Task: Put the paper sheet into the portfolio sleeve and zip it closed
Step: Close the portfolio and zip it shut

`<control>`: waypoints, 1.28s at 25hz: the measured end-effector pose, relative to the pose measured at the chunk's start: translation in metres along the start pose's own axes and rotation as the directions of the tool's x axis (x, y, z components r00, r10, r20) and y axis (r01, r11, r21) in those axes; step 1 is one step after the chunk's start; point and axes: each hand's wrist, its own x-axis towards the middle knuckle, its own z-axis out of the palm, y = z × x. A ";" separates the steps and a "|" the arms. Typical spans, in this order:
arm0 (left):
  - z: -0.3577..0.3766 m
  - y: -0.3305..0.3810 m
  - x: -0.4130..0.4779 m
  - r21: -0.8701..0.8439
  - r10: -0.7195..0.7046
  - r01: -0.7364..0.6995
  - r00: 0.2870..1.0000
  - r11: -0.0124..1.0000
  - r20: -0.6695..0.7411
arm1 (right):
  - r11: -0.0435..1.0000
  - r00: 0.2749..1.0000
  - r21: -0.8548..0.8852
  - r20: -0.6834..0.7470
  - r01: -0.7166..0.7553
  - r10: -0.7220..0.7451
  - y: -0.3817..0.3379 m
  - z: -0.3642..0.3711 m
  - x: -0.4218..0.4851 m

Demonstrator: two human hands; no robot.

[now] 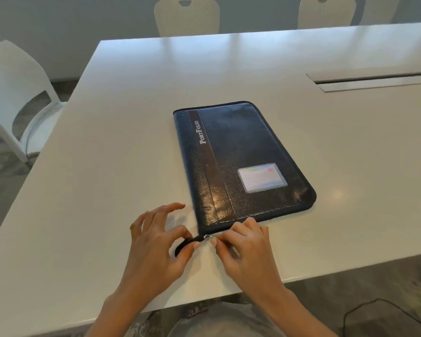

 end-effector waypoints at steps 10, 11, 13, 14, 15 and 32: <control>-0.018 -0.016 0.007 0.081 -0.076 0.074 0.997 0.994 0.022 | 0.954 0.947 -0.141 -0.227 -0.265 0.230 0.077 -0.059 0.006; -0.020 -0.017 0.009 0.091 -0.078 0.073 0.995 0.993 0.060 | 0.938 0.928 -0.153 -0.260 -0.311 0.265 0.090 -0.068 0.006; -0.023 -0.018 0.013 0.126 -0.070 0.050 0.985 0.991 0.157 | 0.920 0.904 -0.149 -0.297 -0.361 0.307 0.108 -0.082 0.003; -0.025 -0.019 0.015 0.156 -0.058 0.025 0.976 0.987 0.210 | 0.920 0.901 -0.137 -0.296 -0.368 0.316 0.114 -0.085 0.003; -0.028 -0.020 0.022 0.180 -0.041 -0.005 0.967 0.984 0.251 | 0.921 0.901 -0.125 -0.292 -0.369 0.321 0.118 -0.087 0.002; 0.097 0.121 0.221 -0.079 0.670 -0.676 0.695 0.733 0.261 | 0.955 0.925 0.149 -0.248 -0.257 0.287 0.137 -0.093 0.005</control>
